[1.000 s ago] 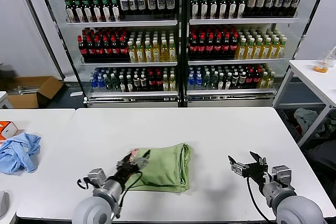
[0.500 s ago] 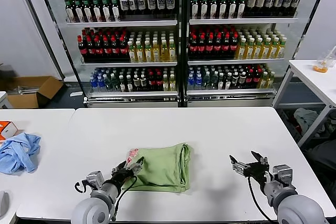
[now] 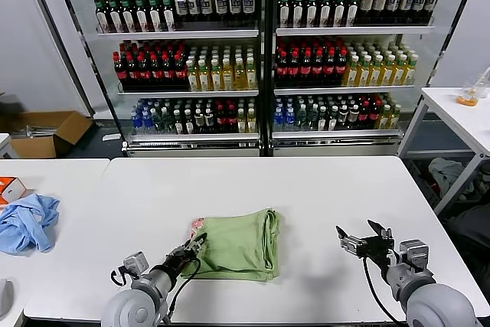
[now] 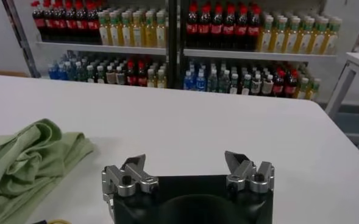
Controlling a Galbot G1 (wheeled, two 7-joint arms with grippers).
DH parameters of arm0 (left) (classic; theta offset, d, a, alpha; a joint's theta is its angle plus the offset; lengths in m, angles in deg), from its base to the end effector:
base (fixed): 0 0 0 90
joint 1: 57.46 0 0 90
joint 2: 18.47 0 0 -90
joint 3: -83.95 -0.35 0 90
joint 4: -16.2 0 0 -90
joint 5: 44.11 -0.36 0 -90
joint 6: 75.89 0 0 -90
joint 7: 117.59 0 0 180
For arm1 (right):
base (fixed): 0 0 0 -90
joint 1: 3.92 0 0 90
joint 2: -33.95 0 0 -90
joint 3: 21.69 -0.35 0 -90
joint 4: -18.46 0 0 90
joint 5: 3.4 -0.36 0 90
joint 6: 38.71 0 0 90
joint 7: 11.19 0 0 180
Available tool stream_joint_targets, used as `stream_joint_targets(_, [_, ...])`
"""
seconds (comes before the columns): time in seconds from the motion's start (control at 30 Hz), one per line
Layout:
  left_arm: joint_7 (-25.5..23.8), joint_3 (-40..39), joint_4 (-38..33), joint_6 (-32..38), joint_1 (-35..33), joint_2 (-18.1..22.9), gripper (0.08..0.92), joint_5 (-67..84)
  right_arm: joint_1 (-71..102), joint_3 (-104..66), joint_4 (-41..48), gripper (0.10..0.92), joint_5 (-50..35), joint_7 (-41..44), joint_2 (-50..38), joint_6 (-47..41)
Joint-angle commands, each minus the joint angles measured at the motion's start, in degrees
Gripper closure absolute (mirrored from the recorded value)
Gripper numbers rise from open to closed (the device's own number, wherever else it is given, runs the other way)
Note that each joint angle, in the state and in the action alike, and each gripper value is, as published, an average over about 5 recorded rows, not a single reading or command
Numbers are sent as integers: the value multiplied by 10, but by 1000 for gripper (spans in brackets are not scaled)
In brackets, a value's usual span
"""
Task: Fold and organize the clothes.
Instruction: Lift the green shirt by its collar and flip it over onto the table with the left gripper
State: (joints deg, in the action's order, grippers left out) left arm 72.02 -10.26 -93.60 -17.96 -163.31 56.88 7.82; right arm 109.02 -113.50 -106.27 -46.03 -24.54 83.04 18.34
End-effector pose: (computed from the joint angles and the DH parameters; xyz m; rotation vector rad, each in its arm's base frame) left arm 0.2630 0.0336 -0.3106 -0.2468 -2.4336 0.7383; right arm 0.2320 -0.1020 -0.2105 0.2074 -2.6485 0.0954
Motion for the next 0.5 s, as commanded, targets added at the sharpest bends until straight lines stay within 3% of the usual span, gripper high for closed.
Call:
stream_joint_targets(0.03, [-20, 24, 2, -3, -2, 5, 675, 130, 1, 0, -2, 203, 0, 0, 0, 1])
stream_joint_targets(0.3, [-27, 70, -15, -4, -6, 15, 884, 206, 3, -2, -6, 203, -2, 0, -3, 2])
stream_joint_targets(0.5, [-21, 174, -44, -10, -15, -5, 898, 255, -3, -2, -6, 203, -9, 0, -5, 4])
